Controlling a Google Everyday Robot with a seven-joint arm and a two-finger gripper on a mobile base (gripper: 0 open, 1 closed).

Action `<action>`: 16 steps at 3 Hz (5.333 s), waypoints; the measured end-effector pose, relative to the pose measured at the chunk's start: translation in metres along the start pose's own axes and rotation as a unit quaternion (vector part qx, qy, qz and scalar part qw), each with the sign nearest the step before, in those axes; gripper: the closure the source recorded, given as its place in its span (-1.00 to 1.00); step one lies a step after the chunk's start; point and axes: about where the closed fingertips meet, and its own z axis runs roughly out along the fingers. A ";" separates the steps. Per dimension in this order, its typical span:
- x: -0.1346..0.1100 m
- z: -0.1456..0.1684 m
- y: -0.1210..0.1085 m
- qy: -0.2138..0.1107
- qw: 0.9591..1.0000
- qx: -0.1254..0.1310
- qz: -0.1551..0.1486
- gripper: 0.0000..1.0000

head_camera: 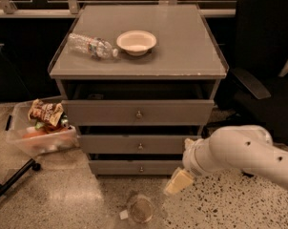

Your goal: Open bottom drawer

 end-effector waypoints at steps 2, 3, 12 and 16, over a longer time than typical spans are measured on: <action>0.025 0.174 -0.019 -0.048 0.998 -0.015 0.046 -1.00; 0.031 0.205 -0.012 -0.062 0.994 -0.021 0.084 -1.00; 0.068 0.418 -0.078 -0.206 0.978 -0.019 0.000 -1.00; 0.080 0.490 -0.148 -0.156 0.987 0.047 -0.009 -1.00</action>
Offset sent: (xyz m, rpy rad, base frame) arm 0.1694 0.0615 -0.2528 0.3368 -0.1168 -0.3552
